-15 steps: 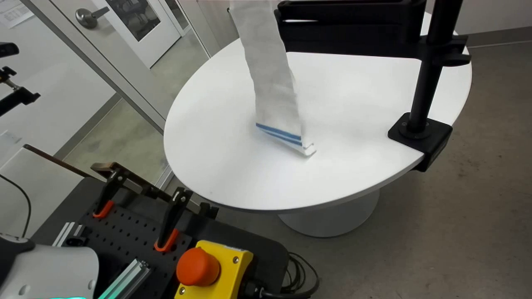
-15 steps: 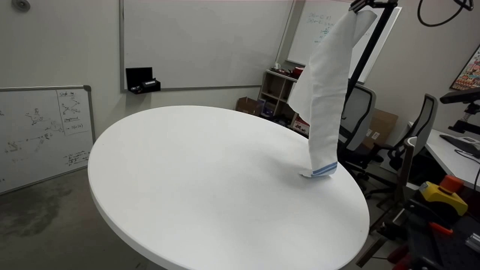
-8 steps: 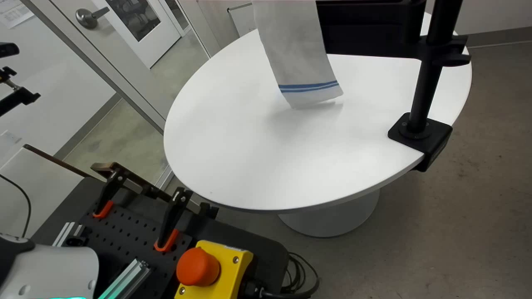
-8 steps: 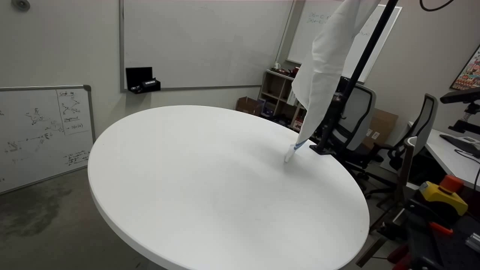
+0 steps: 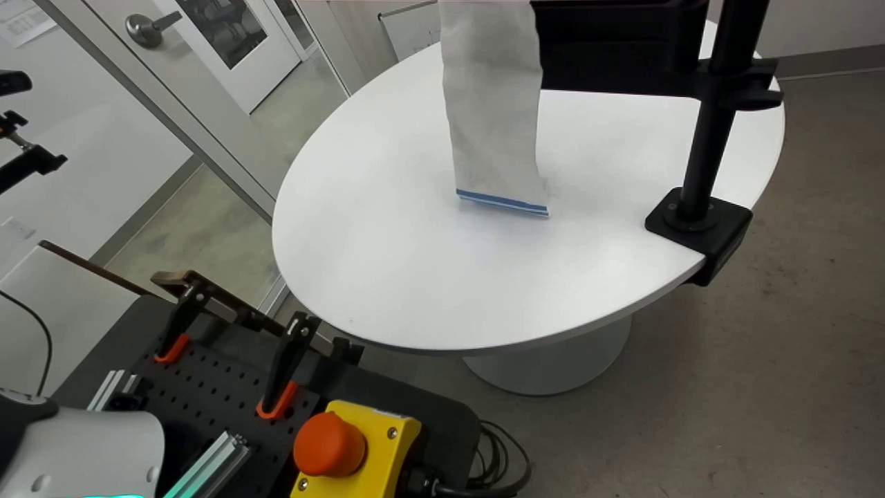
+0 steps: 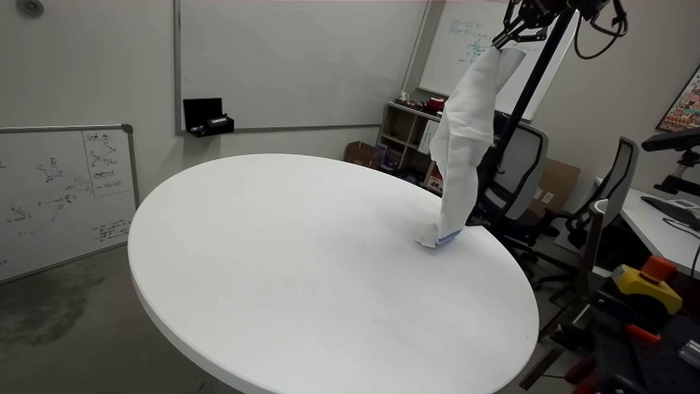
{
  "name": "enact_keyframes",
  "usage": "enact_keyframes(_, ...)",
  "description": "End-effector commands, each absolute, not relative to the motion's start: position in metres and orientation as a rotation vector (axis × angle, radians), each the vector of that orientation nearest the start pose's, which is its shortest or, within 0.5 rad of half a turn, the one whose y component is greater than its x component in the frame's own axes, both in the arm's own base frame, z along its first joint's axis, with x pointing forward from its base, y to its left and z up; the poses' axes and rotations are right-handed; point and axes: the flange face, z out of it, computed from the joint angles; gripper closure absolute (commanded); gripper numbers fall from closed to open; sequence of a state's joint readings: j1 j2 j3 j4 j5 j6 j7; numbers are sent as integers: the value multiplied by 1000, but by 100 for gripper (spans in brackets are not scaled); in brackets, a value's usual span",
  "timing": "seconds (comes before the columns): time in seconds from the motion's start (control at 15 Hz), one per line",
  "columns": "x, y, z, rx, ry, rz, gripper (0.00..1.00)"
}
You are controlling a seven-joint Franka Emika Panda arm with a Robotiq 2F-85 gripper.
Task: Pick the tea towel on the table and hang it on the stand
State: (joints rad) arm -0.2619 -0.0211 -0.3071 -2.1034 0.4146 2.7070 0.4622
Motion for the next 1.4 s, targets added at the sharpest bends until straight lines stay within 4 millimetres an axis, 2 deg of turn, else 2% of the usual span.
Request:
enact_keyframes(0.0, 523, -345, 477, -2092, 1811, -874, 100)
enact_keyframes(0.27, 550, -344, 459, -2096, 1848, -852, 100)
enact_keyframes(0.33, 556, -341, 453, -2111, 1853, -840, 74)
enact_keyframes(0.4, 560, -340, 449, -2117, 1858, -832, 73)
enact_keyframes(0.67, 570, -329, 437, -2160, 1851, -805, 44)
enact_keyframes(1.0, 555, -301, 447, -2222, 1742, -781, 5)
enact_keyframes(1.13, 545, -282, 450, -2278, 1665, -753, 0)
enact_keyframes(1.33, 532, -258, 453, -2327, 1591, -716, 0)
